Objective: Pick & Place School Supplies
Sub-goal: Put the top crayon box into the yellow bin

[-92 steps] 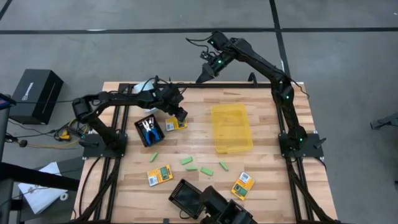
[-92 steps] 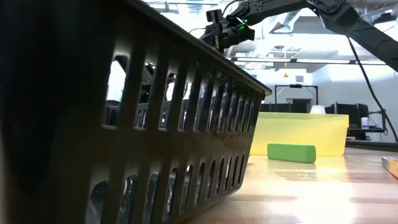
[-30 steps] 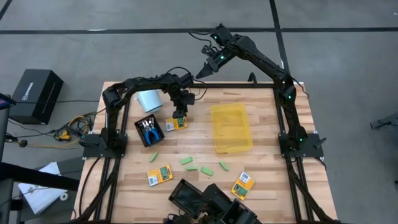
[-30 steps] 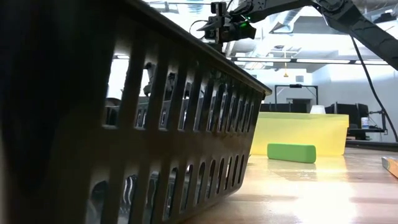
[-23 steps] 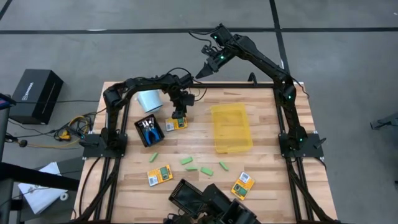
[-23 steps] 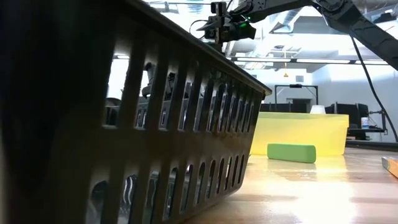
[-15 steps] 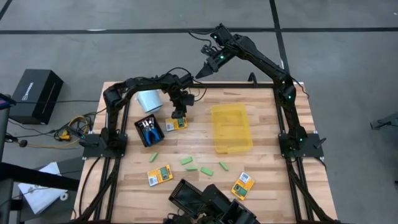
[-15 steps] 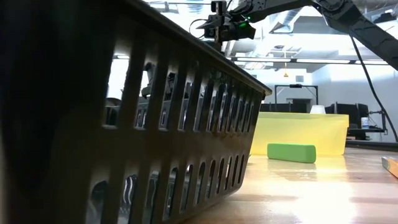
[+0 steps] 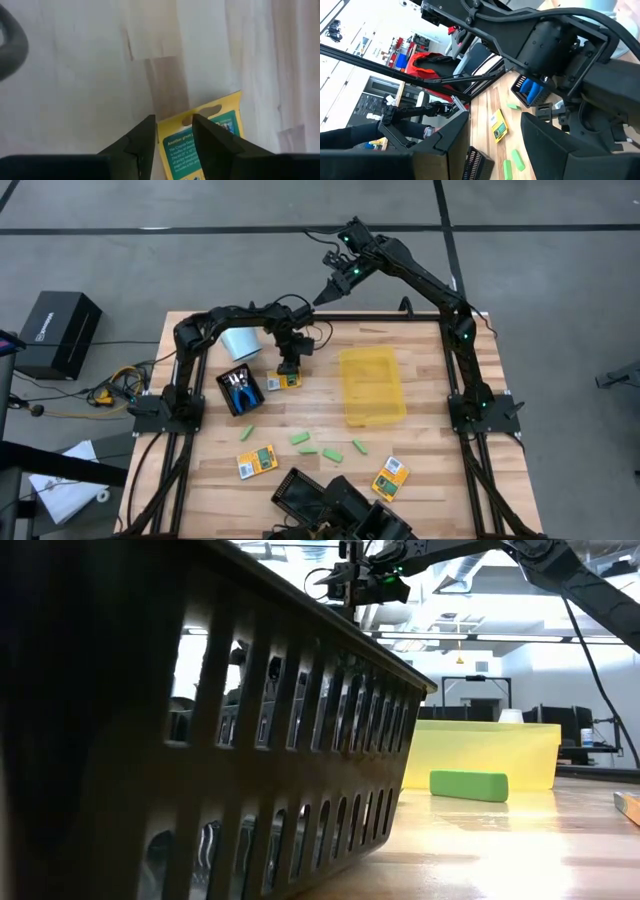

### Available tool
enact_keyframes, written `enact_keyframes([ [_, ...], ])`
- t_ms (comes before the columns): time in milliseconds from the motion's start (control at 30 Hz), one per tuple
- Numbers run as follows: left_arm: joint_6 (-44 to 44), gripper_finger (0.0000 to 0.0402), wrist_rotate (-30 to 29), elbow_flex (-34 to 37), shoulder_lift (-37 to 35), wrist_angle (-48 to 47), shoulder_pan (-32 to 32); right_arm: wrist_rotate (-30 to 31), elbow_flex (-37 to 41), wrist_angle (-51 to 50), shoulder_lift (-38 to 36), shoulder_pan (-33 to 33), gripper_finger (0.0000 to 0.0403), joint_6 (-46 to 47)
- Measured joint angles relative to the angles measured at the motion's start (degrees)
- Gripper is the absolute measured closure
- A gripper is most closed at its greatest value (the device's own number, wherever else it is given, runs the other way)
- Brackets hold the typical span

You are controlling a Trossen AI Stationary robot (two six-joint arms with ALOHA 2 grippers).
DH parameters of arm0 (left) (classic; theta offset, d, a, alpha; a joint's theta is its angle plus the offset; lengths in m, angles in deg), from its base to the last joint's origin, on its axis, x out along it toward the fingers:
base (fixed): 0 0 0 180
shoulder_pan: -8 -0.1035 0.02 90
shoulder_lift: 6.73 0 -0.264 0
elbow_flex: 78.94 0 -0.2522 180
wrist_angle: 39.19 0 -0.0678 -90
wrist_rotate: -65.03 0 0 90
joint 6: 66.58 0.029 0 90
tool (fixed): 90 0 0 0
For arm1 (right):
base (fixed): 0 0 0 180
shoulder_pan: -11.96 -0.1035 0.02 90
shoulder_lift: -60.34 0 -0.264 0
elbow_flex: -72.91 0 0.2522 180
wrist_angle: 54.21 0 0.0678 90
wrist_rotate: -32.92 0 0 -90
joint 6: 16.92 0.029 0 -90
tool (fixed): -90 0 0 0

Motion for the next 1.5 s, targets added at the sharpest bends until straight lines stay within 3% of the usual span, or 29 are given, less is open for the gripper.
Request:
enact_keyframes([
  [333, -0.1, 0.0328, 1.5, 0.3, 0.0, -0.3, 0.4, 0.0, 0.0, 0.0, 0.0, 0.0, 0.0233, 0.0],
  [533, -0.2, 0.0393, 1.2, 0.3, 0.0, -0.2, 0.4, 0.0, 0.0, 0.9, 0.0, 0.0, 0.0233, 0.3],
  [900, -4.7, 0.0401, 1.2, 0.3, -4.2, 0.8, 0.4, -1.0, 0.0, 7.5, 0.0, 0.1, 0.0233, 5.8],
  [1100, -9.7, 0.0401, 2.3, 0.3, -10.1, 2.9, 0.3, -3.2, 0.0, 21.0, 0.0, 0.4, 0.0233, 15.7],
  [1367, -17.8, 0.0401, 3.0, 0.2, -17.0, 6.7, 0.5, -5.4, 0.0, 52.0, 0.0, 1.7, 0.0233, 36.3],
  [1500, -20.5, 0.0401, 3.1, 0.2, -19.7, 9.0, 0.5, -2.9, 0.0, 64.5, 0.0, 2.9, 0.0233, 42.3],
])
